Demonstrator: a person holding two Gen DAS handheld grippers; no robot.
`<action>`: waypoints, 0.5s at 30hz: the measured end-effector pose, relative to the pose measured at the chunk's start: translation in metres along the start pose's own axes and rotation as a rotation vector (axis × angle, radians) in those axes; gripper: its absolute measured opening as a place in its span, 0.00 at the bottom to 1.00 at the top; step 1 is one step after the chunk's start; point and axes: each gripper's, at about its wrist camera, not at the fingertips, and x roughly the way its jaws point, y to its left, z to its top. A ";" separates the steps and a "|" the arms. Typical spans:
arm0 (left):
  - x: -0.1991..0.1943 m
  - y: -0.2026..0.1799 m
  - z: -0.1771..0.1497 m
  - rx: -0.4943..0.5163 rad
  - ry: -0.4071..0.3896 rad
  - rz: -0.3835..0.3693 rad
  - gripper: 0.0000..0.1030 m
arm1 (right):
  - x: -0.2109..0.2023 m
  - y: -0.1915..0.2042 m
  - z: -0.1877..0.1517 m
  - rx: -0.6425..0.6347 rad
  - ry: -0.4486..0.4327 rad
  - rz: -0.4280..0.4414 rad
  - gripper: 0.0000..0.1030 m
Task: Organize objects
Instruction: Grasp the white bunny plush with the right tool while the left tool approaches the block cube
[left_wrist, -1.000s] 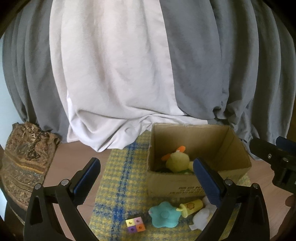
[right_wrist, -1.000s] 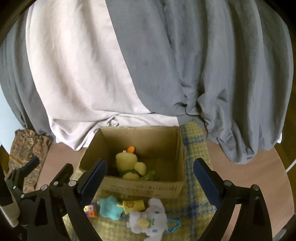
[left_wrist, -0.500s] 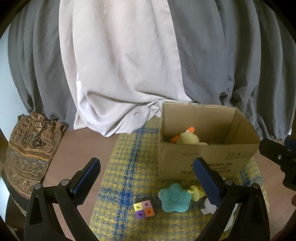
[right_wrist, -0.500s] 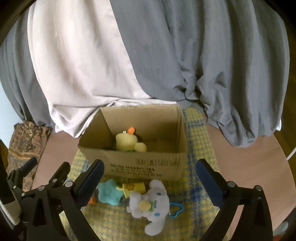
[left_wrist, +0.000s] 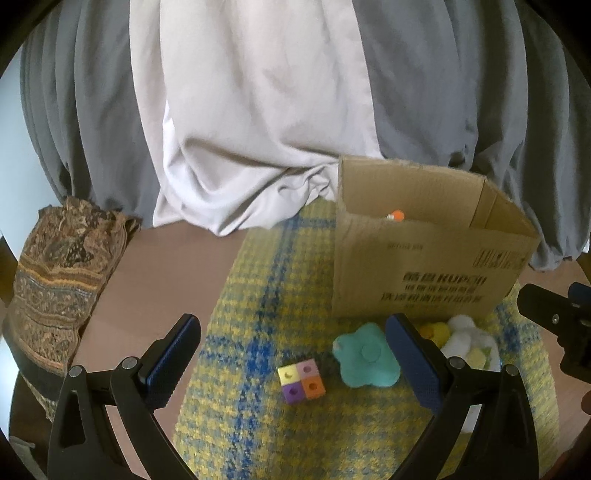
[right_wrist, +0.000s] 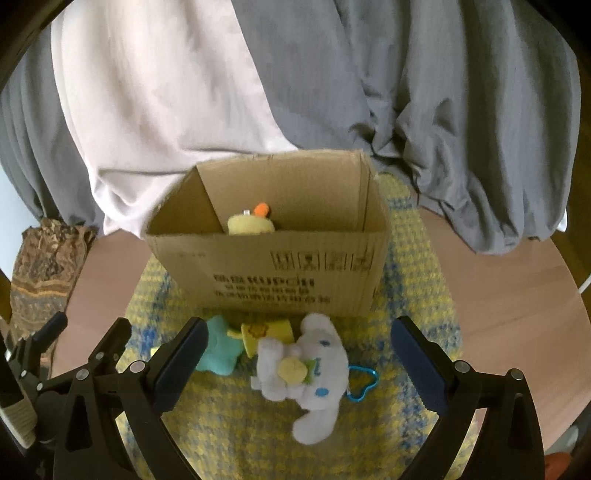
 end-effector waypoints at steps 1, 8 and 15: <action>0.001 0.001 -0.002 0.000 0.003 0.002 0.99 | 0.002 0.001 -0.002 0.000 0.006 -0.001 0.97; 0.011 0.008 -0.020 -0.018 0.032 0.008 0.99 | 0.019 0.007 -0.016 -0.001 0.045 -0.012 0.97; 0.035 0.011 -0.038 -0.024 0.087 0.009 0.99 | 0.041 0.010 -0.029 -0.014 0.082 -0.050 0.97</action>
